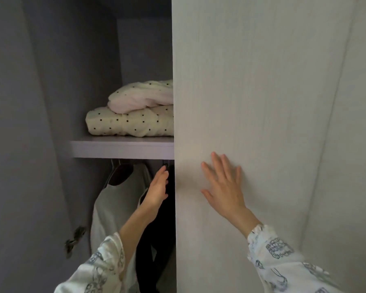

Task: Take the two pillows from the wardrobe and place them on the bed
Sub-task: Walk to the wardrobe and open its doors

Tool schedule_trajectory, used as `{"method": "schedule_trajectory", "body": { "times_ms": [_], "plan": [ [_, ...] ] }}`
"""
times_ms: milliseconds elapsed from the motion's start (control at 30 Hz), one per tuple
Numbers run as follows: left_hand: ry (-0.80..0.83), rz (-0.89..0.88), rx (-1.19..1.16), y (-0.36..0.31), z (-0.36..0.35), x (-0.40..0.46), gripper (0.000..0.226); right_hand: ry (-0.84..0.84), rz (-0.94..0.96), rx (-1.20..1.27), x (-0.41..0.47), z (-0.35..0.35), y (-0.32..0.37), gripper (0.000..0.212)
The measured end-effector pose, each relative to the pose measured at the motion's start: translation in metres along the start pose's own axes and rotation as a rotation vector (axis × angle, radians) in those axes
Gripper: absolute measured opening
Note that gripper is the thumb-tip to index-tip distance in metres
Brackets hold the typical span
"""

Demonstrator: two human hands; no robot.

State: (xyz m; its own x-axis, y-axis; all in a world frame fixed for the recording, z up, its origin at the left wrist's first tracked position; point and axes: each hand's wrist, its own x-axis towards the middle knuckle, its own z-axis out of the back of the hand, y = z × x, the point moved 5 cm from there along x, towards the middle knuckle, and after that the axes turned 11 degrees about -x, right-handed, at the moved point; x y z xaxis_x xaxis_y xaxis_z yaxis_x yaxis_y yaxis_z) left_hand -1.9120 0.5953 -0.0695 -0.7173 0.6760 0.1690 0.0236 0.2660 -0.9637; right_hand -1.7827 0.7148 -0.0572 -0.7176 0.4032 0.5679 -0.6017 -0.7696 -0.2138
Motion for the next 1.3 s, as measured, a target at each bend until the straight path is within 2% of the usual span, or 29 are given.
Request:
{"method": "schedule_trajectory", "body": {
  "times_ms": [133,200,333,500,600,767,933,1100,1300],
  "plan": [
    [0.026,-0.014,-0.062,-0.008,-0.009,0.019,0.053,0.0,-0.019,-0.141,0.003,-0.015,0.003,0.096],
    [0.073,-0.039,-0.068,-0.006,-0.014,0.022,0.046,-0.019,-0.032,-0.158,0.003,-0.017,0.004,0.102],
    [0.058,-0.055,-0.094,-0.006,-0.02,0.022,0.028,-0.007,-0.035,-0.149,0.001,-0.014,0.005,0.1],
    [0.066,-0.034,-0.103,-0.009,-0.015,0.008,0.027,0.034,-0.02,-0.066,-0.008,-0.005,0.008,0.095],
    [0.102,-0.068,-0.075,-0.01,-0.011,-0.014,0.028,0.053,-0.041,0.092,-0.026,0.005,0.014,0.095],
    [0.238,-0.124,-0.071,-0.014,-0.01,-0.069,0.028,0.057,-0.124,0.55,-0.075,0.026,0.046,0.094],
    [0.369,-0.107,-0.113,-0.016,-0.019,-0.12,0.027,0.206,-0.241,0.958,-0.131,0.046,0.059,0.078],
    [0.412,-0.065,-0.148,-0.02,-0.035,-0.164,0.026,0.38,-0.303,1.076,-0.188,0.066,0.064,0.066],
    [0.471,-0.04,-0.157,-0.022,-0.065,-0.216,0.032,0.37,-0.442,1.201,-0.242,0.091,0.035,0.061]
  ]
}}
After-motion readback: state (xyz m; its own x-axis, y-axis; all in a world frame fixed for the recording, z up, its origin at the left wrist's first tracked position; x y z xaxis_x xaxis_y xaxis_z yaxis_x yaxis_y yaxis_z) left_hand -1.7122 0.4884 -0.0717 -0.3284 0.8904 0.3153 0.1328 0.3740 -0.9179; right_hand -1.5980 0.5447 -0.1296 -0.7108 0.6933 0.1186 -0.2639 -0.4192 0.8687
